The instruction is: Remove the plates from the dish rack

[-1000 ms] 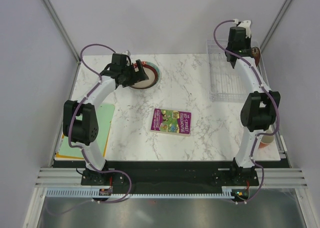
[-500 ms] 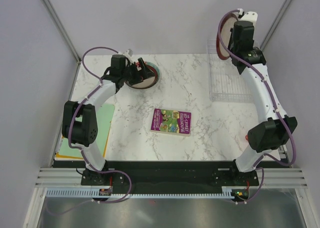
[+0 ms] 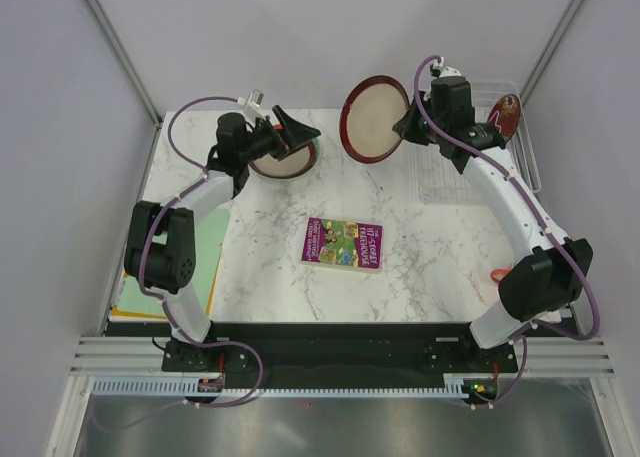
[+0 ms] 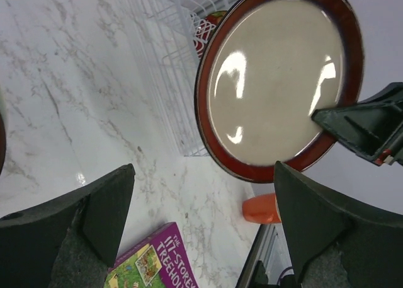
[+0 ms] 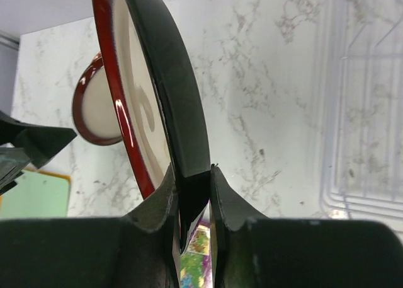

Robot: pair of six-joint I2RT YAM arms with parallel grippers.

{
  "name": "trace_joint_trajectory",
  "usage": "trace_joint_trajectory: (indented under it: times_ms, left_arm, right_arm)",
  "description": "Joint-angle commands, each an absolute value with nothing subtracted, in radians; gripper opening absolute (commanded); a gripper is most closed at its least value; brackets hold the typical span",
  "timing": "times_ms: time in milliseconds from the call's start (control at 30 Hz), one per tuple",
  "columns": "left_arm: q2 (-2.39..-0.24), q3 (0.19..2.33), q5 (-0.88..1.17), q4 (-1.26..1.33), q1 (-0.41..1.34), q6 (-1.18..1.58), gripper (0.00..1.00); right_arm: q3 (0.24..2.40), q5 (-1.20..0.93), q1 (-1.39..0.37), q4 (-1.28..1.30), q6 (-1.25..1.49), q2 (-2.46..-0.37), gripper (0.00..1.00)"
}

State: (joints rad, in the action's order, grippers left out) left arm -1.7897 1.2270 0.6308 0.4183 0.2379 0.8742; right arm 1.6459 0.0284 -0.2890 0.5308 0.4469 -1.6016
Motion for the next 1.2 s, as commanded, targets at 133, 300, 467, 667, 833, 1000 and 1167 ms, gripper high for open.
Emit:
trace_joint_trajectory:
  times_ms: [133,300,467,667,833,1000,1167]
  left_arm:
    - [-1.858,1.189,0.718,0.73,0.252,1.075,0.95]
    - [-1.87,1.181,0.712,0.761,0.27,1.08,0.95]
    - [-1.882,1.196,0.713,0.834,0.285,1.126,0.94]
    - [-1.887,1.216,0.721,0.853,0.288,1.14,0.68]
    - [-1.899,1.241,0.739,0.813,0.29,1.132,0.09]
    - [-1.887,1.247,0.719,0.726,0.29,1.072,0.02]
    - [-1.864,1.276,0.657,0.542,0.284,0.948,0.02]
  right_arm:
    - [1.562,-0.158,-0.322,0.187,0.679,-1.437,0.0]
    - [1.528,-0.193,-0.34,0.153,0.712,-1.431,0.0]
    - [1.503,-0.202,-0.362,0.14,0.727,-1.427,0.0]
    - [1.465,-0.213,-0.376,0.118,0.732,-1.413,0.0]
    - [1.451,-0.235,-0.377,0.101,0.744,-1.411,0.0]
    - [1.43,-0.232,-0.377,0.095,0.75,-1.413,0.1]
    - [1.427,-0.212,-0.377,0.107,0.723,-1.416,0.6]
